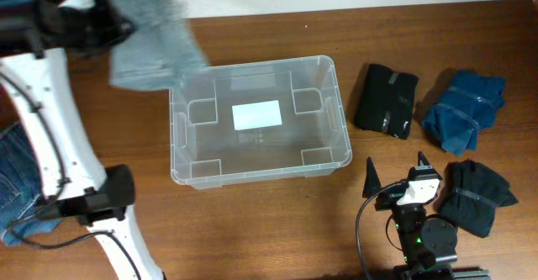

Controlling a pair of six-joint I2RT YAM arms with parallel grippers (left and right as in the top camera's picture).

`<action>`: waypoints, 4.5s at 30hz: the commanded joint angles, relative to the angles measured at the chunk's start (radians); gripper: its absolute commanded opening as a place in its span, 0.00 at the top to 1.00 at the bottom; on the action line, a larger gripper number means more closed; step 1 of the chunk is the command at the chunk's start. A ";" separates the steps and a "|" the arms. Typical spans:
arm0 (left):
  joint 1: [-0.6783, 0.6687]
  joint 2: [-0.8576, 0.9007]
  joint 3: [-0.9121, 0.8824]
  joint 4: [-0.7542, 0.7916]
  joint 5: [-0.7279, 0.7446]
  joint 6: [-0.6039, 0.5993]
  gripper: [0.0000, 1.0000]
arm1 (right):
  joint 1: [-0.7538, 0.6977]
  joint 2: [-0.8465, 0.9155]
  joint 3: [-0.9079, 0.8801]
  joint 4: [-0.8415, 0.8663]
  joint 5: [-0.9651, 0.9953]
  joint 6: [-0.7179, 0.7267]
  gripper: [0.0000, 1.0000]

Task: Pack container
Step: 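Lift the light-blue jeans with the left gripper over the box, then lower the light-blue jeans into the box with the left gripper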

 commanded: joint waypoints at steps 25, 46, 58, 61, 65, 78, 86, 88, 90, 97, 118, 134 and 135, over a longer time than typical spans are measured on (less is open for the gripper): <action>-0.684 0.077 0.026 0.110 -0.201 -0.303 1.00 | -0.005 -0.008 -0.007 -0.003 0.013 0.001 0.02; -0.705 0.238 0.026 0.001 -0.285 -0.302 1.00 | -0.005 -0.008 -0.007 -0.003 0.013 0.001 0.02; -0.724 0.238 0.025 -0.025 -0.404 -0.270 1.00 | -0.005 -0.008 -0.007 -0.003 0.013 0.001 0.01; -0.724 0.237 0.025 -0.025 -0.407 -0.256 1.00 | -0.005 -0.008 -0.007 -0.003 0.013 0.001 0.02; -0.718 0.224 0.025 -0.025 -0.460 -0.225 0.99 | -0.005 -0.008 -0.007 -0.003 0.013 0.001 0.02; -0.676 -0.137 0.025 -0.025 -0.422 -0.143 0.99 | -0.005 -0.008 -0.007 -0.003 0.013 0.001 0.01; -0.632 -0.415 -0.085 -0.025 -0.528 -0.095 0.99 | -0.005 -0.008 -0.007 -0.003 0.013 0.001 0.01; -0.632 -0.512 -0.200 -0.025 -0.558 -0.095 0.99 | -0.005 -0.008 -0.007 -0.003 0.013 0.001 0.01; -0.632 -0.659 -0.407 -0.025 -0.632 -0.125 0.99 | -0.005 -0.008 -0.007 -0.003 0.013 0.001 0.01; -0.623 -0.887 -1.149 0.478 -0.718 -0.230 1.00 | -0.005 -0.008 -0.007 -0.003 0.013 0.001 0.01; -0.426 -0.517 -1.403 0.868 0.164 0.184 0.99 | -0.005 -0.008 -0.007 -0.003 0.013 0.001 0.01; -0.426 -0.450 -1.695 1.064 -0.161 -0.154 1.00 | -0.005 -0.008 -0.007 -0.003 0.013 0.001 0.02; -0.426 -0.450 -1.695 1.061 -0.179 -0.205 1.00 | -0.005 -0.008 -0.007 -0.003 0.013 0.001 0.01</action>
